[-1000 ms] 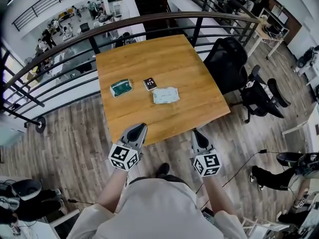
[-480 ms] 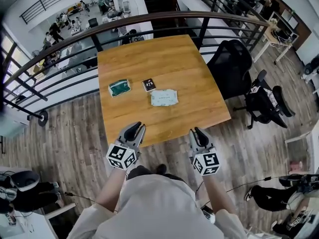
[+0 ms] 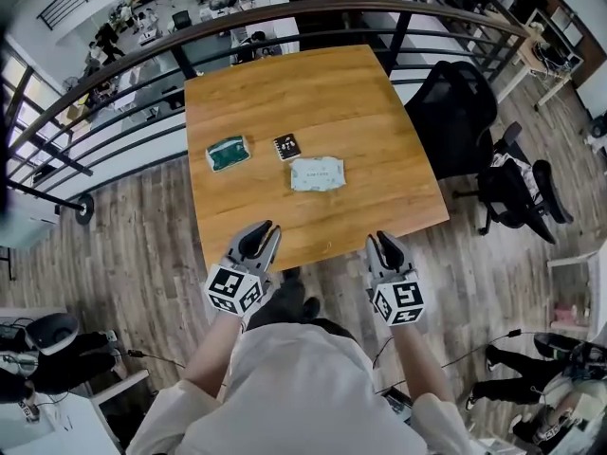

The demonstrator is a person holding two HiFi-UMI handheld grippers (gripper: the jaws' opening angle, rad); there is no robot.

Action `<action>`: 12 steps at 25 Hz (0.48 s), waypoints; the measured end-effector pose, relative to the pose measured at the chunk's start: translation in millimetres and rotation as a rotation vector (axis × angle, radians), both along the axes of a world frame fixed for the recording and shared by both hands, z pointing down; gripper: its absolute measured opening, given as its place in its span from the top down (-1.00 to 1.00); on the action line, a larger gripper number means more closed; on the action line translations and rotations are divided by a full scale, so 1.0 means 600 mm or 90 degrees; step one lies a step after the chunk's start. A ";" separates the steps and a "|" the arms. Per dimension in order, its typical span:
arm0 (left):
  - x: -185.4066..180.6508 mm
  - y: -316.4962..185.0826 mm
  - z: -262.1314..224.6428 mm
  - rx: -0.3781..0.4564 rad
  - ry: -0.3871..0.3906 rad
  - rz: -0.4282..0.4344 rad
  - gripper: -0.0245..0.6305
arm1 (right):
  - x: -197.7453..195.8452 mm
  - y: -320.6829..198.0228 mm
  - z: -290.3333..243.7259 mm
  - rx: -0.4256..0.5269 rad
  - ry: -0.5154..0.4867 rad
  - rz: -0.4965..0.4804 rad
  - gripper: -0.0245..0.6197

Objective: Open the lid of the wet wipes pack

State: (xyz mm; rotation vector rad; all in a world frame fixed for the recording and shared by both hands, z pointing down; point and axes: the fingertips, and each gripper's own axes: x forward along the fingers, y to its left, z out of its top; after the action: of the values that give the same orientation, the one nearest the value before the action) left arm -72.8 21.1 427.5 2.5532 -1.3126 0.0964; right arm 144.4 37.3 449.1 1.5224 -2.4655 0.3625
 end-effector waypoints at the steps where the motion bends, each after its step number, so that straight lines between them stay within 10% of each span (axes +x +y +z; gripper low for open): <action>1: -0.002 -0.010 0.005 -0.004 0.001 0.001 0.73 | -0.001 -0.010 0.005 -0.004 0.002 0.001 0.71; 12: -0.011 -0.155 0.062 -0.036 -0.002 0.036 0.73 | -0.010 -0.132 0.059 -0.055 0.023 0.035 0.71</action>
State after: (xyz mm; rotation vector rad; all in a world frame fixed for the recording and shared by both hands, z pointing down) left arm -79.2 -71.9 464.8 2.5446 -1.2203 0.1454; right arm 138.4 -42.2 484.3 1.5500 -2.3531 0.4404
